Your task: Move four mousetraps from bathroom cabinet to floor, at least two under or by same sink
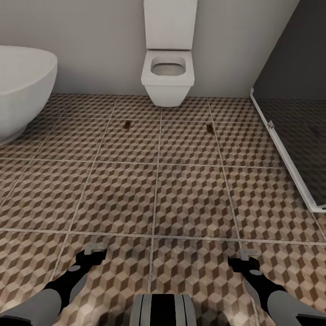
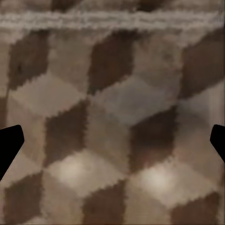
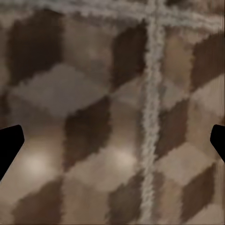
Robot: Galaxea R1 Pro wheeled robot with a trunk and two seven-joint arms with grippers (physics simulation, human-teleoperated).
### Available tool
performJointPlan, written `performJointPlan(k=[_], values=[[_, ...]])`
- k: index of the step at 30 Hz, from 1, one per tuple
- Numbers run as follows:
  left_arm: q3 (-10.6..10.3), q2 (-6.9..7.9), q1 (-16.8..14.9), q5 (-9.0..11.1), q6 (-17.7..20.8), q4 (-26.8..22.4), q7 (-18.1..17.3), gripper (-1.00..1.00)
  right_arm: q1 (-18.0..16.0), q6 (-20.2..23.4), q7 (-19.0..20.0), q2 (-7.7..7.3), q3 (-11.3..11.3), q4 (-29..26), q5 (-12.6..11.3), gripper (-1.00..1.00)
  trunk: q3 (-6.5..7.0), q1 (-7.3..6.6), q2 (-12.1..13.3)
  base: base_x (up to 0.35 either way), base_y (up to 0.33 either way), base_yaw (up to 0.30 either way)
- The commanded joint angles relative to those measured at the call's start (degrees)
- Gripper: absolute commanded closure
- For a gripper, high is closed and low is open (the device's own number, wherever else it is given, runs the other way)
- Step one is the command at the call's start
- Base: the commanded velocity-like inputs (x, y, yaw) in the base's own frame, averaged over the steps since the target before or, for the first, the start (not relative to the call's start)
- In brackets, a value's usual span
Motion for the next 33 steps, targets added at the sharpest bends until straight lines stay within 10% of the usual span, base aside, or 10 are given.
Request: performJointPlan(k=[1,33], values=[[-0.49,0.03,-0.02,0.49,-0.19,0.05,0.20,-1.00,-0.03,-0.20,-0.09,0.02,-0.40,0.07,0.56,-1.00,0.20,-0.03,0.00,0.000,0.000,0.000],[-0.48,0.06,-0.02,0.49,-0.30,0.08,-0.19,-1.00,-0.03,-0.20,-1.10,0.05,-0.30,0.07,0.78,-1.00,7.29,-0.86,0.43,0.000,0.000,0.000]])
